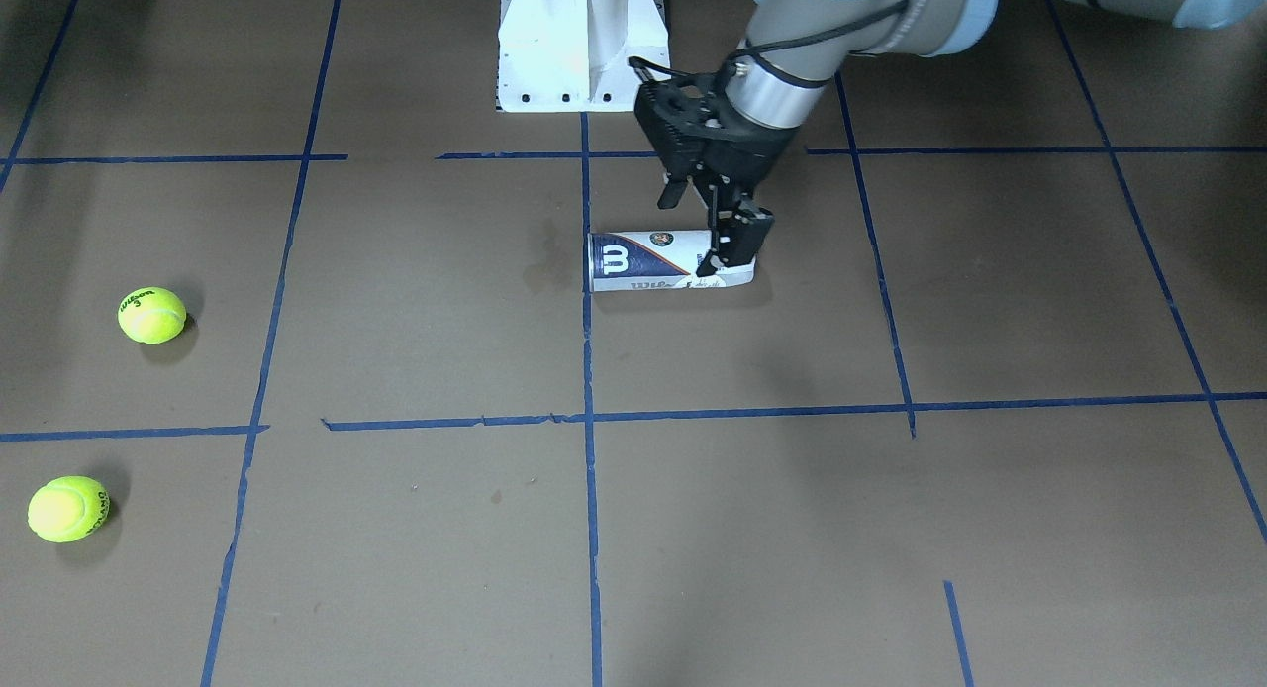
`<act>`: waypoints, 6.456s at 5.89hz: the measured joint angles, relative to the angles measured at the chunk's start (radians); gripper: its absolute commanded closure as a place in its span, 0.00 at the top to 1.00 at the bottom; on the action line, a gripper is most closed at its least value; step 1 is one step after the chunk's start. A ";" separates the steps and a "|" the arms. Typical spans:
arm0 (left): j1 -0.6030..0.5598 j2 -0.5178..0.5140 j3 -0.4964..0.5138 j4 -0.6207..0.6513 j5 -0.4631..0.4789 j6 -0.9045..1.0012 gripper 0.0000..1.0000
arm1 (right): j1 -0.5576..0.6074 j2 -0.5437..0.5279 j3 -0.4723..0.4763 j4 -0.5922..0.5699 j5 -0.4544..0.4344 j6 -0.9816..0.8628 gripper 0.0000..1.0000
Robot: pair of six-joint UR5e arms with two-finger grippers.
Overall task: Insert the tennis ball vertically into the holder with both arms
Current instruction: 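Reach the left gripper down to the open end of the lying Wilson can, then grasp the can rim with the left gripper, then lift and rotate the can upright with the left gripper, setting it down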
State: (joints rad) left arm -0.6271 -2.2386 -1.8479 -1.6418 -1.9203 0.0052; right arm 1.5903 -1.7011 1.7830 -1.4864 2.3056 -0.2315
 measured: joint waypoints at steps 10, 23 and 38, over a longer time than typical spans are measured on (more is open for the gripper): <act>0.260 -0.245 0.272 0.360 0.370 0.157 1.00 | -0.001 -0.013 0.001 0.000 0.002 0.000 1.00; 0.277 -0.221 0.408 0.192 0.385 0.158 0.80 | -0.001 -0.014 -0.003 0.000 0.000 0.000 1.00; 0.138 0.043 0.233 -1.307 0.439 -0.382 0.83 | -0.001 -0.010 0.000 0.000 0.009 0.001 1.00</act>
State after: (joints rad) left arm -0.4887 -2.1953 -1.6148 -2.9492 -1.4814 -0.3763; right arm 1.5892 -1.7115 1.7826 -1.4864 2.3150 -0.2302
